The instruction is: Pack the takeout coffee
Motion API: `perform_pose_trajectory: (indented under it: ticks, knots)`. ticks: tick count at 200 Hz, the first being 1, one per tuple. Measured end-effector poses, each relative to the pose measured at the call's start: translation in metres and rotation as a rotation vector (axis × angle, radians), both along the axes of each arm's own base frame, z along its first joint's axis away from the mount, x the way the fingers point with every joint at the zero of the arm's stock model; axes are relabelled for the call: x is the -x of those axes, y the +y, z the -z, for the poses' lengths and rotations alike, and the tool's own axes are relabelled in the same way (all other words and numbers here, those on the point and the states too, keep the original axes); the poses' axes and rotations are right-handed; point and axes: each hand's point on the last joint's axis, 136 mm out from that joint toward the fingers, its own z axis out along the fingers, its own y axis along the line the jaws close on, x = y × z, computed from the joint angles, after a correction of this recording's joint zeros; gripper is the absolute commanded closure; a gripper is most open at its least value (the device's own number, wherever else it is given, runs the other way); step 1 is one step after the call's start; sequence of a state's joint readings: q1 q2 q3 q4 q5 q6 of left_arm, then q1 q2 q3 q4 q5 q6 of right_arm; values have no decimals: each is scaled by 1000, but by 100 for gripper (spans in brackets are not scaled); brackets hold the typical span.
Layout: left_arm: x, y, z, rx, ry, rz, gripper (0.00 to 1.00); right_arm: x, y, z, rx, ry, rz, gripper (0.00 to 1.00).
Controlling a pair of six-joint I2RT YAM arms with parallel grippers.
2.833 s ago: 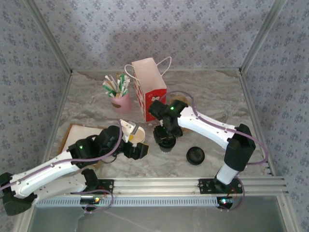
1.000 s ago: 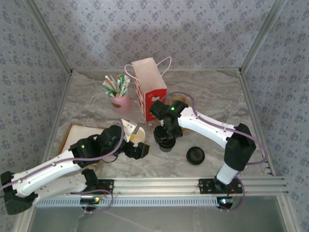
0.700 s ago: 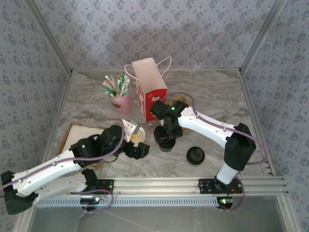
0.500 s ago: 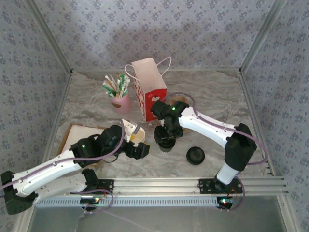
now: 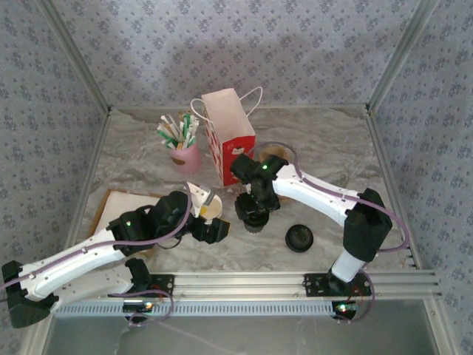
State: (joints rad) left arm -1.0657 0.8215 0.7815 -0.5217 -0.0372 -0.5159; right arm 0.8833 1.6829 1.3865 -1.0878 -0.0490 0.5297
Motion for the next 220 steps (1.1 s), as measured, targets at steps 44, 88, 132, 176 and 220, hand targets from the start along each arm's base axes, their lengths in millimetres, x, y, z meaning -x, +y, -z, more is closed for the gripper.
perform_pose_trajectory:
  ticks: [44,88,132,176,220]
  knots:
    - [1,-1,0,2,4,5,1,1,2,-8,1,-10,-17,14]
    - [1,-1,0,2,4,6,1,4,2,-11,4,-1,-23,9]
    - [1,-1,0,3,4,6,1,7,2,-16,7,4,-36,4]
    - [1,-1,0,3,3,5,1,9,-1,-22,6,2,-36,0]
    - [1,-1,0,3,3,5,2,9,-3,-15,23,-5,-39,4]
